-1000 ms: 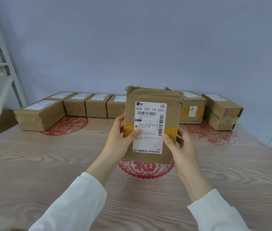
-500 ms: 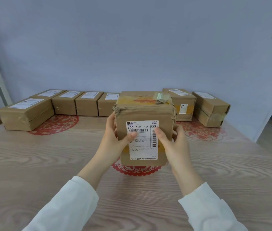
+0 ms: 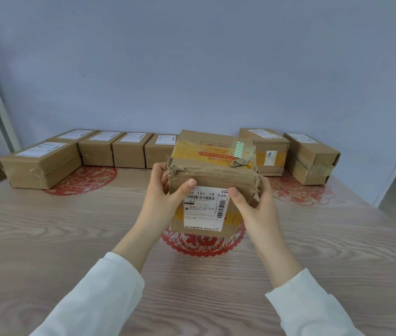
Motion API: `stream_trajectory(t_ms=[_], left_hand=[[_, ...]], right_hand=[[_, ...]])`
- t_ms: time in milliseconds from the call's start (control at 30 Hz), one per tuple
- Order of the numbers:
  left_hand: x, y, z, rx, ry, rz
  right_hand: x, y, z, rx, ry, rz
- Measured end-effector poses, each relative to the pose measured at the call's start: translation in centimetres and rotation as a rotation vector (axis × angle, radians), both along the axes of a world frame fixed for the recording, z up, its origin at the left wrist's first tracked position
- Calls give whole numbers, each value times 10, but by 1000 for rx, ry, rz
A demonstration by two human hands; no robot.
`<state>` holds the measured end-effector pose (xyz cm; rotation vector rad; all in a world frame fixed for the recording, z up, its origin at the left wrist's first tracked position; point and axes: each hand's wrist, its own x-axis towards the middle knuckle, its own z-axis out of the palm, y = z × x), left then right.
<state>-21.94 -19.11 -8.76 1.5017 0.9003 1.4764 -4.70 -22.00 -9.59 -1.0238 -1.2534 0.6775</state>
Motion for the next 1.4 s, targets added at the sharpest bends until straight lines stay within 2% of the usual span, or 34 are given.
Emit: stream_trajectory(t_ms=[300, 433, 800, 1000, 1133, 1233, 1300, 1400], left_hand=[[2, 0, 1, -5, -13, -30], [5, -3, 5, -17, -21, -12], [5, 5, -6, -199, -183, -94], [-2, 8, -7, -188, -231, -104], [2, 5, -7, -184, -260, -92], [9, 5, -9, -189, -266, -7], [13, 3, -12, -272, -223, 8], [25, -6, -20, -305, -98, -98]], right_hand=[[1, -5, 2, 123, -126, 2], [4, -5, 2, 141, -103, 1], [6, -4, 2, -19, 33, -12], [16, -2, 3, -118, -43, -27], [21, 0, 4, -152, 68, 120], [21, 1, 0, -153, 115, 121], [16, 2, -3, -148, 223, 102], [4, 1, -8, -136, 285, 47]])
